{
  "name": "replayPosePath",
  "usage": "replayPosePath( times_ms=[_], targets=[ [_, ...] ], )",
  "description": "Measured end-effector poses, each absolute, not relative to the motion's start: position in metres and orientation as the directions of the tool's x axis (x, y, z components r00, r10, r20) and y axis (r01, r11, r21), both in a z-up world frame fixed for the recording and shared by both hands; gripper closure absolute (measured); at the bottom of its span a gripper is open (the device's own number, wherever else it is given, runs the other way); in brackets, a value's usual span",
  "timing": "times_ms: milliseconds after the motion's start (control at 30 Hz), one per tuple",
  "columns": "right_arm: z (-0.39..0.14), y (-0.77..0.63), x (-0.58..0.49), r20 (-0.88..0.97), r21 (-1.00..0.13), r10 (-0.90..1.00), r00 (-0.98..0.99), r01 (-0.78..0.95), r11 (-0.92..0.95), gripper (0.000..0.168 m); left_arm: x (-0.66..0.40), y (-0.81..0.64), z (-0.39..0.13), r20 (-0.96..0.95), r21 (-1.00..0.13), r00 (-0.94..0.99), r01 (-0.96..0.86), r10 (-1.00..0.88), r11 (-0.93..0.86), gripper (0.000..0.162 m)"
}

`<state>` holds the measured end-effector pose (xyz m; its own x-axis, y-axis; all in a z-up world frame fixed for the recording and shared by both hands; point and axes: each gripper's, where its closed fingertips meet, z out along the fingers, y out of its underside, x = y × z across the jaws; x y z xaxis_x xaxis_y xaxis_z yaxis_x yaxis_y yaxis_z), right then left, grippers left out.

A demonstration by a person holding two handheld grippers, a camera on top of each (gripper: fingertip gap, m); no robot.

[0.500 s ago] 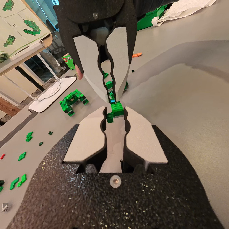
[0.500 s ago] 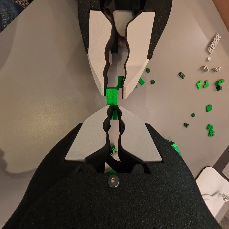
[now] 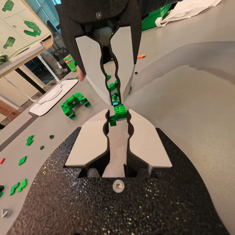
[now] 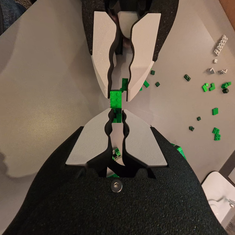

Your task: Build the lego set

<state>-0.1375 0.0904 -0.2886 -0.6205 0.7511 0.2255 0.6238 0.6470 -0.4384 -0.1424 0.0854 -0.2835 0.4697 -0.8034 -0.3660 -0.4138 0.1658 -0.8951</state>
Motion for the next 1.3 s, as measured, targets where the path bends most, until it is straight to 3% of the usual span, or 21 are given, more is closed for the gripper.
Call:
replayPosePath(
  times_ms=[233, 467, 633, 833, 1300],
  targets=[
    [-0.274, 0.099, -0.137, 0.297, -0.501, 0.793, -0.531, 0.620, 0.603, 0.146, -0.146, 0.089, -0.281, -0.357, -0.902, 0.499, -0.403, -0.790, 0.153, 0.137],
    [-0.254, 0.101, -0.147, 0.568, -0.671, 0.802, -0.186, 0.459, 0.582, 0.138, -0.162, 0.100, -0.270, -0.264, -0.947, 0.602, -0.310, -0.754, 0.084, 0.137],
    [-0.267, 0.098, -0.154, 0.811, -0.487, 0.581, -0.063, 0.476, 0.732, 0.136, -0.167, 0.103, -0.266, -0.198, -0.968, 0.628, -0.248, -0.752, 0.048, 0.137],
    [-0.272, 0.107, -0.162, 0.895, -0.367, 0.446, -0.030, 0.520, 0.772, 0.139, -0.165, 0.102, -0.268, -0.197, -0.966, 0.616, -0.256, -0.763, 0.042, 0.137],
    [-0.281, 0.109, -0.162, 0.923, -0.277, 0.374, -0.085, 0.529, 0.802, 0.147, -0.162, 0.100, -0.269, -0.199, -0.964, 0.599, -0.261, -0.776, 0.045, 0.137]
  ],
)
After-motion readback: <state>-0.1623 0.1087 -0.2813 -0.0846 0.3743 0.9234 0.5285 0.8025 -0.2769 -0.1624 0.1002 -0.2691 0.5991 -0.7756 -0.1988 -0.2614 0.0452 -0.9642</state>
